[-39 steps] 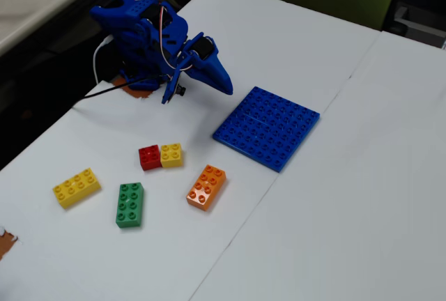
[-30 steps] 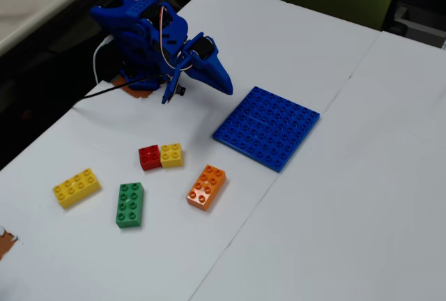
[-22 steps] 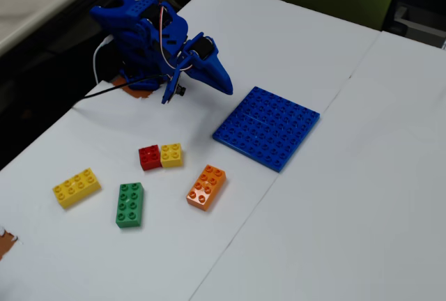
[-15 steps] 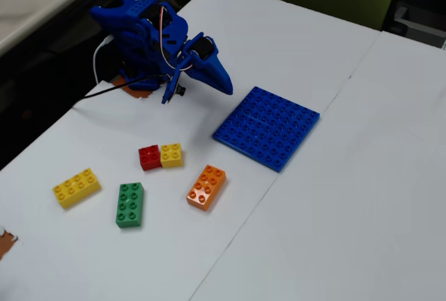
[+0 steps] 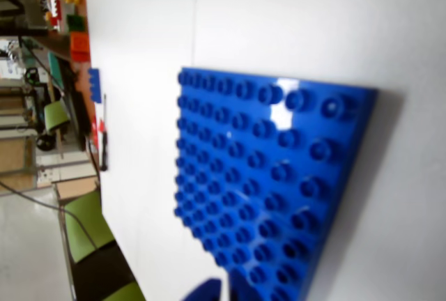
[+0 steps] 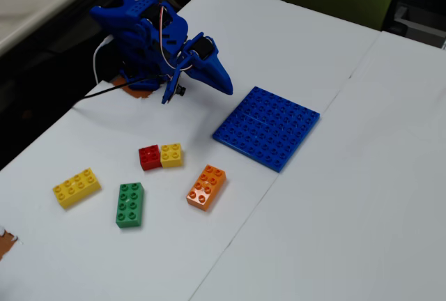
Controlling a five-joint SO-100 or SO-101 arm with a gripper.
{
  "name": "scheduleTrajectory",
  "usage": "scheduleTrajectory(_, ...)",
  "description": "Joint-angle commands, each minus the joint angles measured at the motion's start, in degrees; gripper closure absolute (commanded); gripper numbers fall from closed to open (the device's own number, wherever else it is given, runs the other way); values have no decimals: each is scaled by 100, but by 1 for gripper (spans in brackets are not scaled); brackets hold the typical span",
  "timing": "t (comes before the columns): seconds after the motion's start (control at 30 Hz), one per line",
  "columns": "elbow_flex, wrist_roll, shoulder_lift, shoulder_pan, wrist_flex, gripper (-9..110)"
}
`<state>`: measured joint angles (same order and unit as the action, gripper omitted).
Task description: Pick up the 2x2 yellow block and go up the 8x8 blue block.
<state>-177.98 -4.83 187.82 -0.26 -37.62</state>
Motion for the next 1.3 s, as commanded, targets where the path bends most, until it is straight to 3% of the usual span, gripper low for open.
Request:
scheduleTrajectory(0.0,-246,-44,246,-35,-18,101)
scheduleTrajectory(0.3,-246,88,246,88,-18,101)
scheduleTrajectory(0.5,-229,-1160,237,-18,308,101)
scheduleTrajectory(0.7,396,-1494,-299,246,483,101)
scheduleTrajectory(0.93,2461,-2531,-2268,510,158,101)
scheduleTrajectory(1.27,6688,-4597,-5687,949,-1828,101)
